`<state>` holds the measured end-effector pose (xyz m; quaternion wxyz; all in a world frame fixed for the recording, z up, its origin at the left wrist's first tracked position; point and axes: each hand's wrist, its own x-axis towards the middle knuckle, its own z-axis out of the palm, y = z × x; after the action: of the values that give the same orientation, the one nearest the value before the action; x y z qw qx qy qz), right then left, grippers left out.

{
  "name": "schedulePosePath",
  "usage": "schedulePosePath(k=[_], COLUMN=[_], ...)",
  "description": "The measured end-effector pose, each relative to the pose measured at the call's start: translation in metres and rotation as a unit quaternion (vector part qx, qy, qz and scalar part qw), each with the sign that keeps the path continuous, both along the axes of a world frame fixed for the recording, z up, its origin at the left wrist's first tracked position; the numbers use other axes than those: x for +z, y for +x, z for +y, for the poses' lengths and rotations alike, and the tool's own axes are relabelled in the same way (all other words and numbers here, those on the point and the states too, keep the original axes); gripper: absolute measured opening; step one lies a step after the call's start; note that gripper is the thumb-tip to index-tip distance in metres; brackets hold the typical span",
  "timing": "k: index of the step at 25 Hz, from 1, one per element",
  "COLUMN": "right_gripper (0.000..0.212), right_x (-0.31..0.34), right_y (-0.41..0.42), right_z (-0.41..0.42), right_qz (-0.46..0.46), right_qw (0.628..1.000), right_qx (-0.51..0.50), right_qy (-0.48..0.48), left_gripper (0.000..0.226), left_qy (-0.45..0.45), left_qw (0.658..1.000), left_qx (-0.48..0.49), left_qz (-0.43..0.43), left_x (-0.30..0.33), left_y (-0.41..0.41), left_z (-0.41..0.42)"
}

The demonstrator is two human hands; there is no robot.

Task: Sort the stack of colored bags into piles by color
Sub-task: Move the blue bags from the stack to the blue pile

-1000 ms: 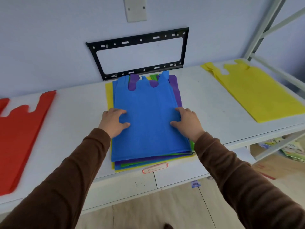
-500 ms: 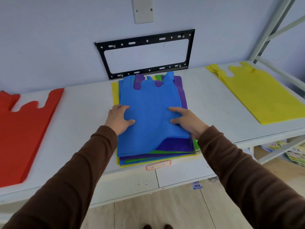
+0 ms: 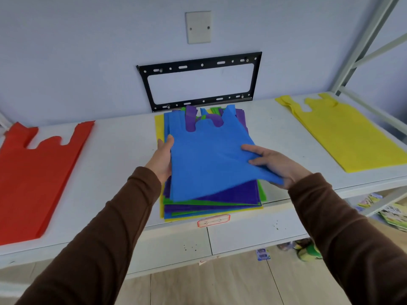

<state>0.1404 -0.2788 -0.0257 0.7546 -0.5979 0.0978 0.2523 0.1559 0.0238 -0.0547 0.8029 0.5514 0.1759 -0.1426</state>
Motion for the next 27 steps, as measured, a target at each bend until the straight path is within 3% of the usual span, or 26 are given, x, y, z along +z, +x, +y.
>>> schedulePosePath(k=[2,5,10,15,18,21,24,27], right_gripper=[0.045,0.049,0.06,0.066,0.068,0.07,0.072,0.07], right_x=[-0.01,-0.015,-0.006,0.008,0.012,0.001,-0.022,-0.041], right_y=[-0.01,-0.019,-0.021,-0.015,-0.016,-0.019,-0.023,-0.029], right_z=[-0.005,0.0,0.02,0.089,0.161,0.23,0.273,0.285], right_qz=[-0.006,-0.032,-0.053,-0.096,-0.132,-0.15,-0.178,-0.225], right_qw=[0.999,0.996,0.997,0.995,0.99,0.985,0.953,0.856], right_qx=[0.026,0.036,0.013,0.022,0.046,0.077,0.137,0.182], right_qy=[-0.025,-0.079,-0.063,-0.01,0.011,-0.025,-0.203,-0.428], left_gripper=[0.09,0.081,0.079,0.079,0.08,0.081,0.08,0.084], left_qy=[0.084,0.208,0.427,0.517,0.515,0.468,0.421,0.394], left_qw=[0.995,0.97,0.884,0.827,0.834,0.871,0.903,0.915], left_qx=[-0.023,-0.108,-0.163,-0.142,-0.095,-0.04,-0.048,-0.084], left_qz=[-0.052,-0.063,-0.095,-0.168,-0.172,-0.146,-0.07,-0.027], left_x=[-0.002,-0.006,0.024,0.097,0.114,0.089,0.033,-0.015], left_y=[0.003,0.009,0.012,0.022,0.013,-0.007,-0.029,-0.033], left_z=[-0.007,-0.012,-0.006,0.059,0.139,0.215,0.258,0.28])
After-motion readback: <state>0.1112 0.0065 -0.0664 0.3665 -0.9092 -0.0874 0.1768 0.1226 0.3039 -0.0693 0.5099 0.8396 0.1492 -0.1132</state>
